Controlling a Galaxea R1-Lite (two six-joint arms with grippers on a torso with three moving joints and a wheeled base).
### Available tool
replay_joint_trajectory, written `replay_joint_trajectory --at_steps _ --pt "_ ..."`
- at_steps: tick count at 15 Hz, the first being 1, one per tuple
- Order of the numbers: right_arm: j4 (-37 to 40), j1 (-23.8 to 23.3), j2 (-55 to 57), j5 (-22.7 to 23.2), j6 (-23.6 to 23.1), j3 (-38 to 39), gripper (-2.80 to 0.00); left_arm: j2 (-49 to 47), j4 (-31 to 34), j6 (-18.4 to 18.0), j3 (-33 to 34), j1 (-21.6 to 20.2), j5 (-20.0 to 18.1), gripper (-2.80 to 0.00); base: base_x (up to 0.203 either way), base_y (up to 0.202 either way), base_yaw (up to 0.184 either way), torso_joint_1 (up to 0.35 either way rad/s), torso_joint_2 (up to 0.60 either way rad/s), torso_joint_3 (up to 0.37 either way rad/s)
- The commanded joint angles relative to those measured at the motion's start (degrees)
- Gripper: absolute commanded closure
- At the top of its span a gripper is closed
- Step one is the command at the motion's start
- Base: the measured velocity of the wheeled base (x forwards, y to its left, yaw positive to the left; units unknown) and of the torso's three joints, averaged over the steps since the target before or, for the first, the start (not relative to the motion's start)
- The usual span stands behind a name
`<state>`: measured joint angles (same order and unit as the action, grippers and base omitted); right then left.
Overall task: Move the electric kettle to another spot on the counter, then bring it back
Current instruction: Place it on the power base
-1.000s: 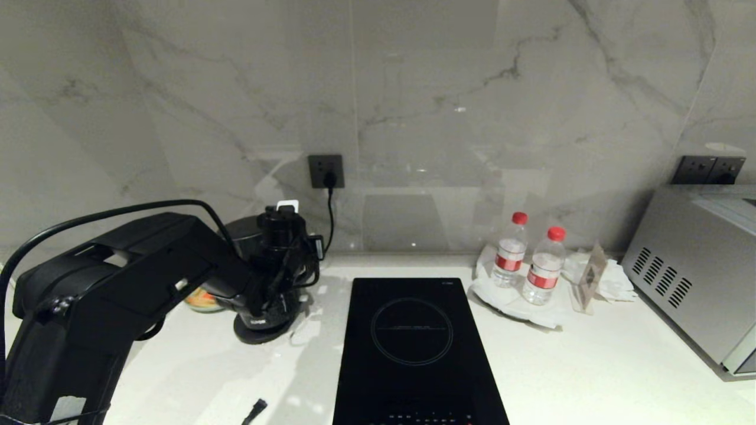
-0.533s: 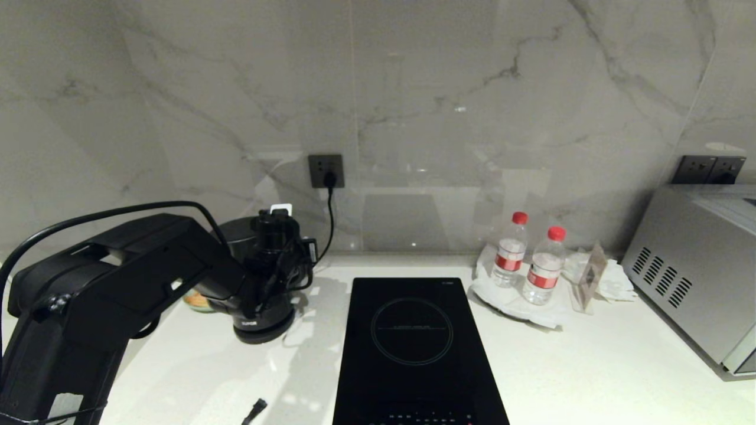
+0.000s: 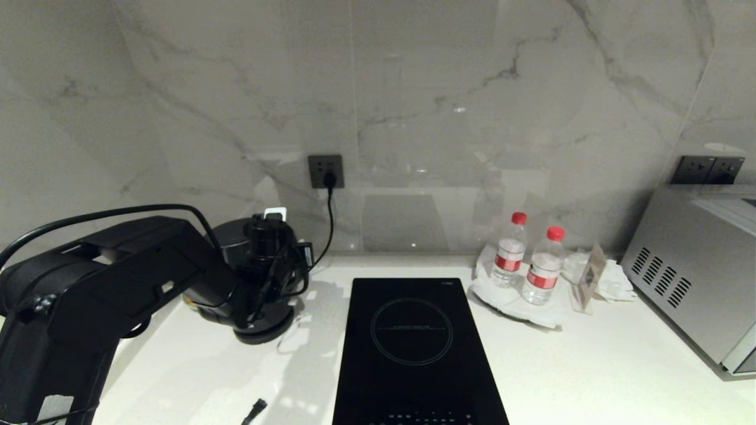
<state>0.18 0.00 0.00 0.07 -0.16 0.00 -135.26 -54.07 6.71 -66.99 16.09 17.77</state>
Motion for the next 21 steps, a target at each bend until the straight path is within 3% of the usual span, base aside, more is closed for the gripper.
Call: replay_joint_trajectory --at_steps 1,12,21 --pt "0.0 0.0 0.0 0.1 0.0 0.0 0.00 0.1 -0.4 0.1 1.2 0.0 0.2 0.00 0.000 0.000 0.000 0.000 0.00 0.000" --pt "0.0 0.0 0.0 0.0 0.0 0.0 0.00 3.5 -4.1 0.1 7.0 1.5 0.2 0.00 0.000 0.000 0.000 0.000 0.00 0.000" --pt "0.0 0.0 0.0 0.1 0.0 0.0 0.00 3.8 -4.3 0.2 7.3 4.2 1.3 0.00 0.000 0.000 0.000 0.000 0.00 0.000"
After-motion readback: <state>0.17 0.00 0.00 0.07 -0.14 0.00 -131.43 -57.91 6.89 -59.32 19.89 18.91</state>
